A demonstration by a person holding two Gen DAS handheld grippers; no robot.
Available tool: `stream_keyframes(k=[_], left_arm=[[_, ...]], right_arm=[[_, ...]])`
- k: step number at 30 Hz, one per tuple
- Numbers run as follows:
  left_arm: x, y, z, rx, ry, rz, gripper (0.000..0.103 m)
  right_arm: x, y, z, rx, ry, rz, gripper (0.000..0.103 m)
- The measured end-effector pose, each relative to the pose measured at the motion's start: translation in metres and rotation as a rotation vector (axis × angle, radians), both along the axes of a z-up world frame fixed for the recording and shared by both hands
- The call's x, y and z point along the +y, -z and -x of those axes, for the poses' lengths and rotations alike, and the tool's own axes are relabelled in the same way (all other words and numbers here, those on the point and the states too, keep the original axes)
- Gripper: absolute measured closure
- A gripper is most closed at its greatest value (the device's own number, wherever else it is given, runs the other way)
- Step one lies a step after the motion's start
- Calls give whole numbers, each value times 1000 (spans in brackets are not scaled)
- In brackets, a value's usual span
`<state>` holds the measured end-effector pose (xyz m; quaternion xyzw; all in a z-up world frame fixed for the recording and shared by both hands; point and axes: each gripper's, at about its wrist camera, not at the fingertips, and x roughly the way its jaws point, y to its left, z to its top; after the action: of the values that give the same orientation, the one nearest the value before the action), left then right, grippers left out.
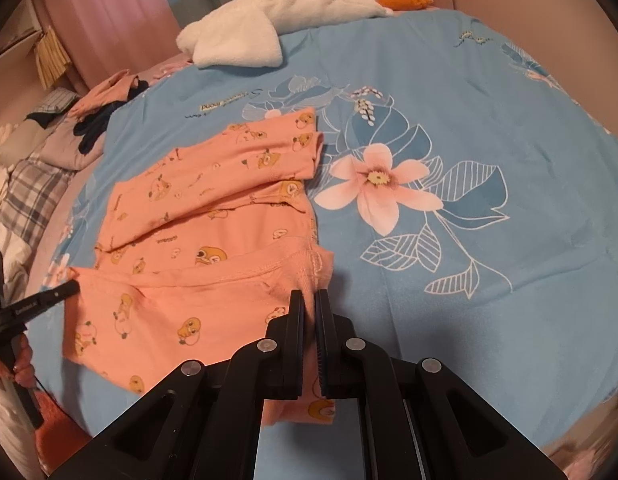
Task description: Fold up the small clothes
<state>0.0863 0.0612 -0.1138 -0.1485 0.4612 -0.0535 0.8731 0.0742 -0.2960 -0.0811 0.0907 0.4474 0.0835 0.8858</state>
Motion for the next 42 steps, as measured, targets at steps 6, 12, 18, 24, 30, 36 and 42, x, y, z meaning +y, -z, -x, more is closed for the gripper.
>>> stream_keyframes(k=[6,12,18,24,30,36,42], left_arm=[[-2,-20,11,-43,1,36,100],[5,-35,17,-75,-34,97,100],[10,-55,25,-134,-47,128,101],[16,-74,24,-190,-51,145,101],[22,-82,10,-204,-55,155,101],[28,-88,-13,-214,-61,143,101],[36,-86,-50,-208,-79,150,101]], right_arm=[[1,-12,10,-32,5,-6,96],[0,-27,18,-80,8,-21,96],[0,-46,22,-140,7,-32,96],[5,-64,12,-195,-4,-34,96],[12,-77,-11,-226,-22,-26,96],[17,-83,-41,-232,-42,-35,96],[25,-82,-80,-214,-51,-28,96]])
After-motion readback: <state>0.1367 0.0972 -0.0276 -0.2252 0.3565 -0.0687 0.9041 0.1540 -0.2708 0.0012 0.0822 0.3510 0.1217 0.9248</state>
